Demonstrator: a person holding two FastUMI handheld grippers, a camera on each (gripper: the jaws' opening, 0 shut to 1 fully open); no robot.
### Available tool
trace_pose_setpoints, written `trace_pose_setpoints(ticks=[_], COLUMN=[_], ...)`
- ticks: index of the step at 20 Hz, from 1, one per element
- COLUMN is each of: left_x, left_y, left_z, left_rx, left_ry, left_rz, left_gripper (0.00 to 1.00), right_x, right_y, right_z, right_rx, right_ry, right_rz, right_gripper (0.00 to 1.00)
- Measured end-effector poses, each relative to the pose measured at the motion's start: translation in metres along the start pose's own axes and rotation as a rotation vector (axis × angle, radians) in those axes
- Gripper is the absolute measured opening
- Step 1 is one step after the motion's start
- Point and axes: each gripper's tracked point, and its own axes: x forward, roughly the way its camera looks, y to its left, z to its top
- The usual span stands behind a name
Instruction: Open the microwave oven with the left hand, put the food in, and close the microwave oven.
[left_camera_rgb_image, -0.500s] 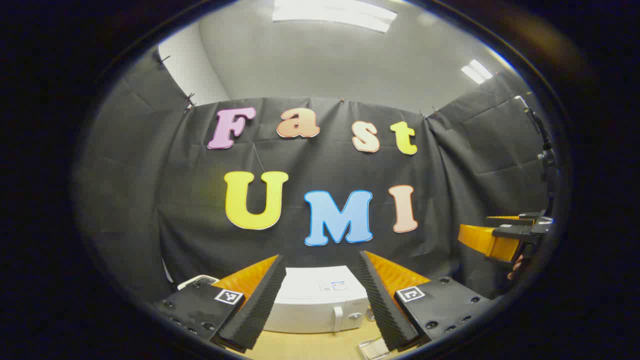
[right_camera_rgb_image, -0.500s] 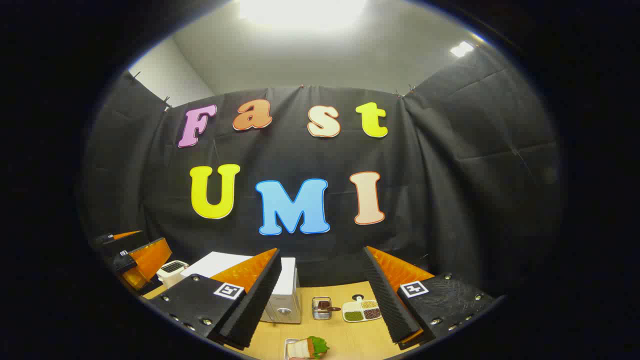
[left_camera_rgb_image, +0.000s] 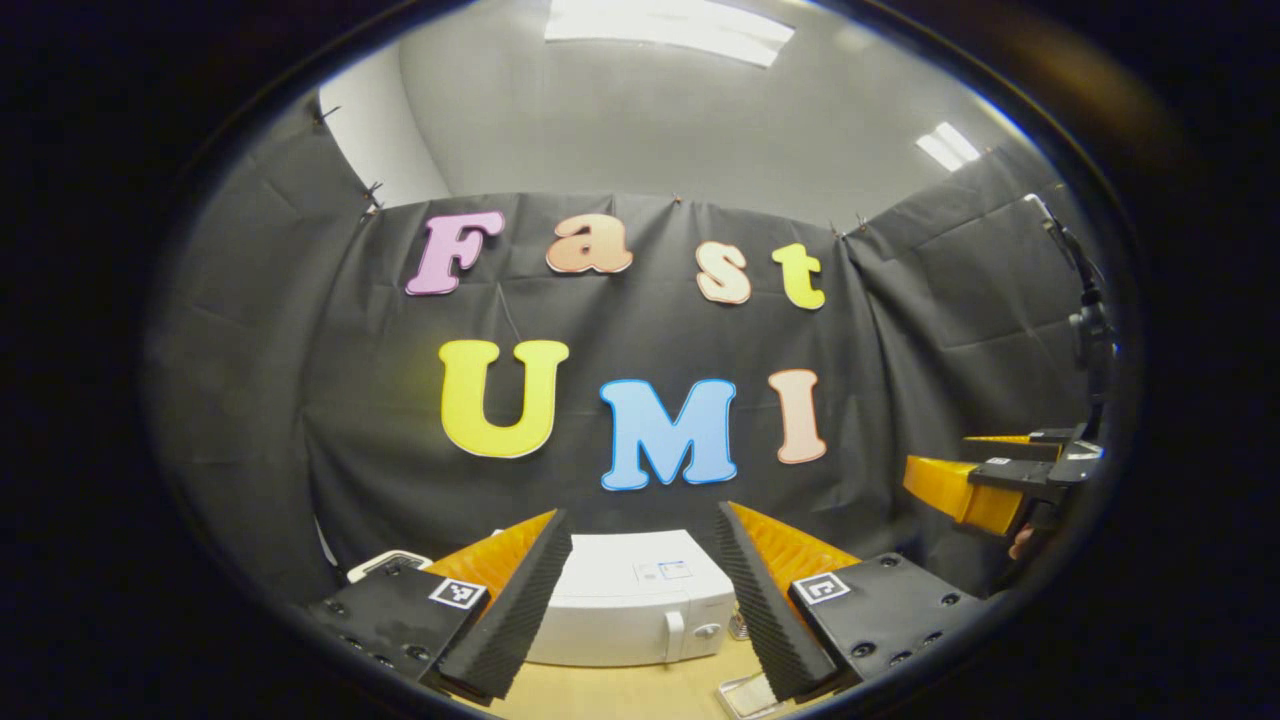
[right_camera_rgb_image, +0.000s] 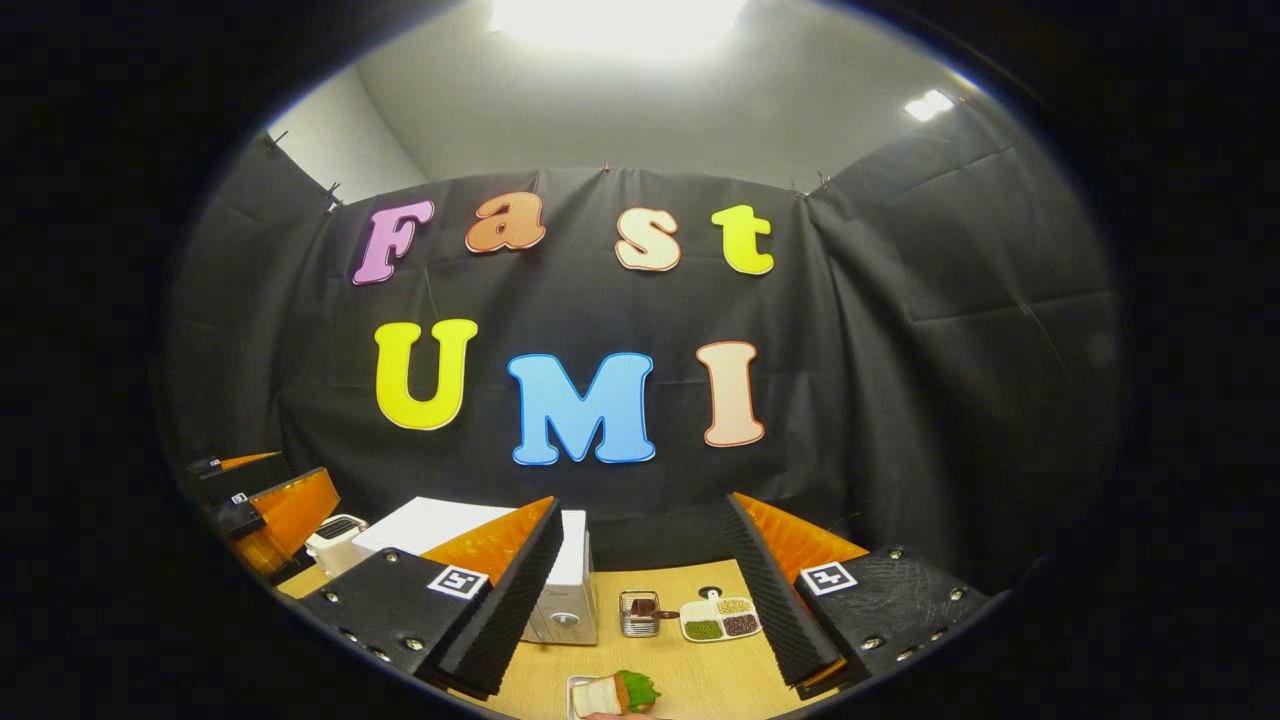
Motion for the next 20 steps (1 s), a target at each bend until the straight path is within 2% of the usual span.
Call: trace_pose_setpoints(ticks=[7,11,16,20], left_x=[0.012,0.028,0.060,0.091], left_y=[-0.006,-0.022,-0.027,-0.025], left_z=[-0.008,-0.031,-0.118,-0.167], left_rx=[0.003,0.003,-0.064,-0.096], left_ry=[0.013,0.033,0.150,0.130], left_rz=[0.046,0.044,0.060,0.091], left_gripper=[0.95,0.95,0.95,0.95], right_x=[0.012,0.025,0.039,0.050], right_y=[-0.004,-0.014,-0.026,-0.032], right_z=[-0.005,-0.012,-0.023,-0.035], right_rx=[-0.008,0.013,0.010,0.009], right_ry=[0.015,0.036,0.050,0.078], right_rz=[0.047,0.046,0.036,0.032], right_gripper=[0.98,0.98,0.98,0.98])
